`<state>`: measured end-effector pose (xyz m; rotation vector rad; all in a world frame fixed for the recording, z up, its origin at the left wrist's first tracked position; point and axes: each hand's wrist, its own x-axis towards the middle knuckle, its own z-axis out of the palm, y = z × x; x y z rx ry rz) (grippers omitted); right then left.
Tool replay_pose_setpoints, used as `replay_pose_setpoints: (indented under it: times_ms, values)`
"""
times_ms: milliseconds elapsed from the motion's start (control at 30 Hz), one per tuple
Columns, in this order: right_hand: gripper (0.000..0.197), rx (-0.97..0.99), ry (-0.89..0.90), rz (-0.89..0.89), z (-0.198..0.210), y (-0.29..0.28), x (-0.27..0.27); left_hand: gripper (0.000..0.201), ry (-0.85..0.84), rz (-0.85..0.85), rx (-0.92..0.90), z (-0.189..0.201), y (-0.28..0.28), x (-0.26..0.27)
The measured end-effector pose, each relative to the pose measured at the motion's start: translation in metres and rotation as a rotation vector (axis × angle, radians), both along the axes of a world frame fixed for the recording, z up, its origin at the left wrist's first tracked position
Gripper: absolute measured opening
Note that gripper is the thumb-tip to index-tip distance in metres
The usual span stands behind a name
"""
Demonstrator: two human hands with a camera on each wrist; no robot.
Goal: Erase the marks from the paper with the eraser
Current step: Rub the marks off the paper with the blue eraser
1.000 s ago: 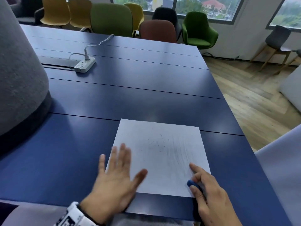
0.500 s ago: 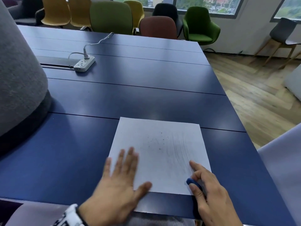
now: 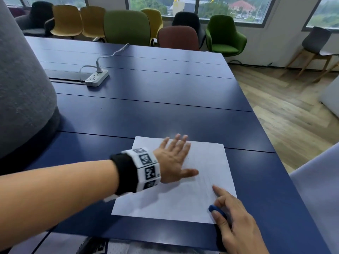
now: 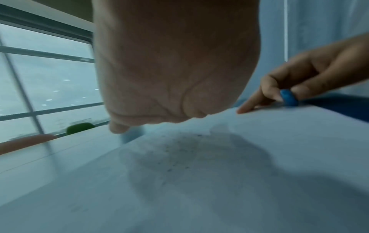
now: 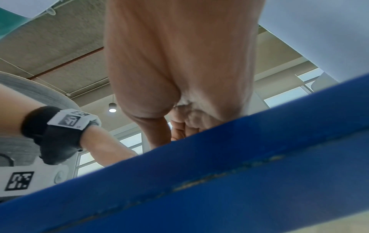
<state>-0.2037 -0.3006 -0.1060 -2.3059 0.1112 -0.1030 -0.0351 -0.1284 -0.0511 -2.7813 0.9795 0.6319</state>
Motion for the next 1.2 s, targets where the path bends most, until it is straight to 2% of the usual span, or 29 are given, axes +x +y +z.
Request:
replay_pose_setpoints:
  times_ms: [100,133,200,267,367,433,533,600,633,700,767,800,867,967,1067,1133,1200]
  values:
    - [0.034,0.008,-0.017,-0.004,0.007,0.005,0.001,0.087,0.037,-0.182,-0.013,-0.016,-0.027,-0.011]
    - [0.04,0.008,-0.02,-0.002,0.007,0.005,0.001,0.086,0.052,-0.223,-0.02,-0.02,-0.032,-0.014]
    - [0.045,0.012,-0.021,0.004,0.005,0.004,0.0,0.085,0.065,-0.262,-0.029,-0.026,-0.032,-0.018]
    - [0.035,0.016,-0.004,0.003,0.003,0.001,0.0,0.084,0.078,-0.245,-0.037,-0.026,-0.02,-0.018]
    - [0.036,0.036,0.007,-0.003,0.004,0.001,-0.001,0.085,0.112,-0.065,-0.042,-0.026,0.012,-0.018]
    - [0.039,0.044,0.004,-0.008,0.006,0.002,-0.001,0.09,0.132,0.102,-0.006,-0.024,0.037,-0.019]
    - [0.042,0.05,-0.007,-0.005,0.005,0.003,-0.001,0.097,0.168,0.438,0.02,-0.02,0.063,-0.013]
    - [0.041,0.045,-0.006,-0.005,0.006,0.003,-0.002,0.106,0.154,0.545,0.003,-0.02,0.066,-0.009]
    - [0.04,0.043,-0.002,-0.008,0.006,0.003,-0.002,0.112,0.144,0.501,-0.005,-0.019,0.062,-0.011]
    - [0.034,0.044,0.009,-0.017,0.005,0.002,-0.003,0.114,0.125,0.25,-0.018,-0.022,0.045,-0.023]
    - [0.031,0.026,0.02,-0.028,0.005,0.001,-0.003,0.094,0.144,-0.024,-0.037,-0.023,0.022,-0.041]
    - [0.03,0.019,0.021,-0.032,0.005,0.001,-0.003,0.088,0.164,-0.109,-0.055,-0.023,0.012,-0.048]
    - [0.03,0.021,0.024,-0.042,0.006,0.001,-0.003,0.082,0.162,-0.158,-0.05,-0.025,0.006,-0.051]
    - [0.028,0.036,0.029,-0.059,0.008,0.004,-0.003,0.09,0.144,0.015,-0.019,-0.027,0.032,-0.039]
    - [0.029,0.039,0.041,-0.048,0.012,0.005,-0.003,0.119,0.151,0.293,0.042,-0.019,0.067,-0.022]
    - [0.029,0.026,0.058,-0.038,0.015,0.006,-0.002,0.115,0.14,0.452,0.04,-0.013,0.078,-0.012]
    - [0.03,0.021,0.066,-0.032,0.017,0.006,-0.001,0.107,0.1,0.432,0.0,-0.008,0.072,-0.008]
